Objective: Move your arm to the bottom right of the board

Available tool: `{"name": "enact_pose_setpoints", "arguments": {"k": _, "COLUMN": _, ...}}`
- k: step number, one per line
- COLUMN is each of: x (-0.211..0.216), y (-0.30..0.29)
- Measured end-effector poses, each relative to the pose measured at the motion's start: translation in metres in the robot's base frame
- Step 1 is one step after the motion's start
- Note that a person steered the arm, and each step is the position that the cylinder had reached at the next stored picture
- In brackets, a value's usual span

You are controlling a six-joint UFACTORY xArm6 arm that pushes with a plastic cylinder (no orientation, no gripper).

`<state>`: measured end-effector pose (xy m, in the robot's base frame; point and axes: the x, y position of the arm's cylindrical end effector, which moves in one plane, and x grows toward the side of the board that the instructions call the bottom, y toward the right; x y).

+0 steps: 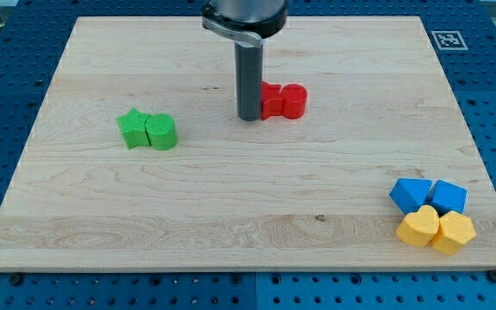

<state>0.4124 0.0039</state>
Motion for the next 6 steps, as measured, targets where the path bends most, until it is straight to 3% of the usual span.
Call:
{"name": "enact_pose_setpoints", "arguments": {"k": 4, "x": -0.025, "y": 0.065}}
{"name": "enact_pose_setpoints", "arguments": {"k": 6, "x": 0.005, "y": 0.065}}
